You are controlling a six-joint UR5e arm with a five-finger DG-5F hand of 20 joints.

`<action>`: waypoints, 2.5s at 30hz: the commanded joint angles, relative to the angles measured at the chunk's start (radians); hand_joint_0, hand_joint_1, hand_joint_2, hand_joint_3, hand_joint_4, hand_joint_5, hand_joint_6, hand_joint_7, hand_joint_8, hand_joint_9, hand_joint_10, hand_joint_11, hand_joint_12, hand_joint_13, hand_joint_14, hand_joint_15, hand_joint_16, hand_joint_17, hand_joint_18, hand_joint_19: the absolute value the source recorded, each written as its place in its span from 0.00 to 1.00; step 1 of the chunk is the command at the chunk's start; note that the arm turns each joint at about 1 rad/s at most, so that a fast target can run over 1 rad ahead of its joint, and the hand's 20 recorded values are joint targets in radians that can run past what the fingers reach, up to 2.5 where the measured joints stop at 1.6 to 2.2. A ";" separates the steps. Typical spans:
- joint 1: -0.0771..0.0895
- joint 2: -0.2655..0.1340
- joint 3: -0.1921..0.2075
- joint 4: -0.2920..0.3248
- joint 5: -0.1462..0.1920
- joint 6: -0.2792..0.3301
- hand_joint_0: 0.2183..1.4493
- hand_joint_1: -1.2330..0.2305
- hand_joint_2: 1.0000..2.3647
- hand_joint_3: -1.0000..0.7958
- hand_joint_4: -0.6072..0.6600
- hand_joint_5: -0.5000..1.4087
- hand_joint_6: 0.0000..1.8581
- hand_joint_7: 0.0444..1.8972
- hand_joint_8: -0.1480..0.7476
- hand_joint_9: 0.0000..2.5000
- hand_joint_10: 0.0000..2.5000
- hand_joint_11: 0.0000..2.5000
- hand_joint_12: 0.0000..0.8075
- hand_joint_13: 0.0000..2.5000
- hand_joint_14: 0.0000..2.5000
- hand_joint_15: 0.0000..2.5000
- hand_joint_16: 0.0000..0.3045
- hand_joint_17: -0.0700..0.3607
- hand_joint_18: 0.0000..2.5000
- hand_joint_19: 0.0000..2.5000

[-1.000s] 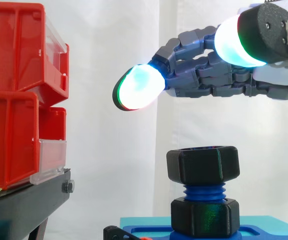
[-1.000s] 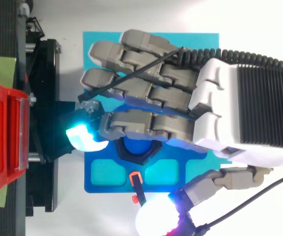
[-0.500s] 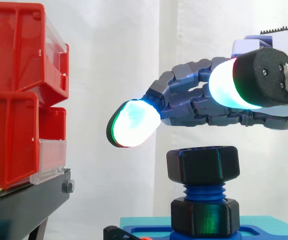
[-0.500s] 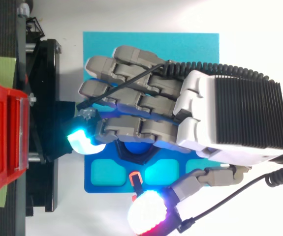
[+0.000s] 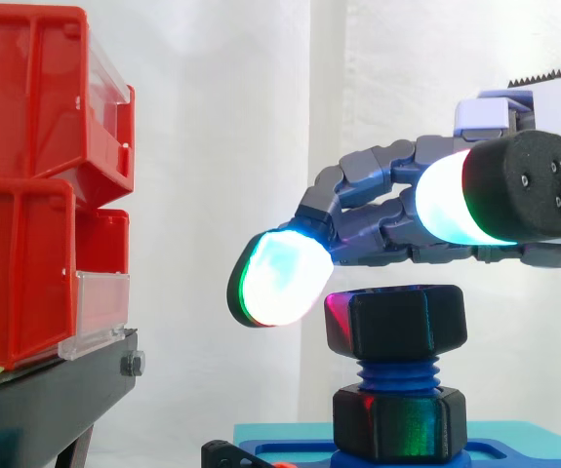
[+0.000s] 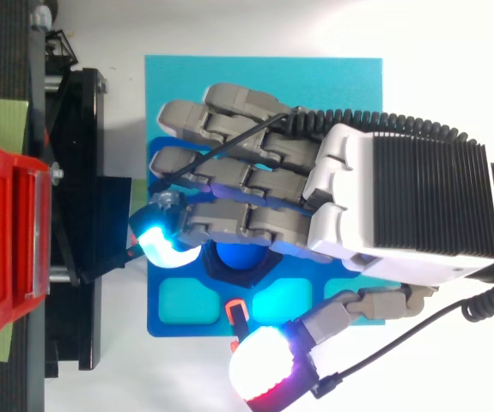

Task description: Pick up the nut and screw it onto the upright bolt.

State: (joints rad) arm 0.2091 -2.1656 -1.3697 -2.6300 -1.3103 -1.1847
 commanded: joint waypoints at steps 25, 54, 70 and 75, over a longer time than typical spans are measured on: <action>-0.024 0.001 0.000 -0.015 -0.020 -0.001 0.16 0.65 0.00 0.28 0.68 0.23 0.27 0.68 0.52 0.26 0.00 0.00 0.36 0.13 0.00 0.00 0.10 0.32 0.00 0.00; -0.066 0.003 0.011 -0.013 -0.086 -0.012 0.17 0.64 0.00 0.28 0.62 0.27 0.28 0.74 0.50 0.38 0.00 0.00 0.33 0.18 0.00 0.00 0.09 0.30 0.03 0.00; -0.080 0.009 0.020 -0.059 -0.095 -0.015 0.19 0.62 0.00 0.28 0.56 0.29 0.27 0.75 0.45 0.48 0.00 0.00 0.31 0.24 0.00 0.00 0.07 0.27 0.09 0.00; -0.083 0.009 0.038 -0.117 -0.095 -0.016 0.19 0.61 0.00 0.28 0.54 0.30 0.27 0.74 0.45 0.49 0.00 0.00 0.30 0.25 0.00 0.00 0.07 0.27 0.10 0.00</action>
State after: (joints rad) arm 0.1284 -2.1567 -1.3425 -2.7119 -1.4049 -1.2000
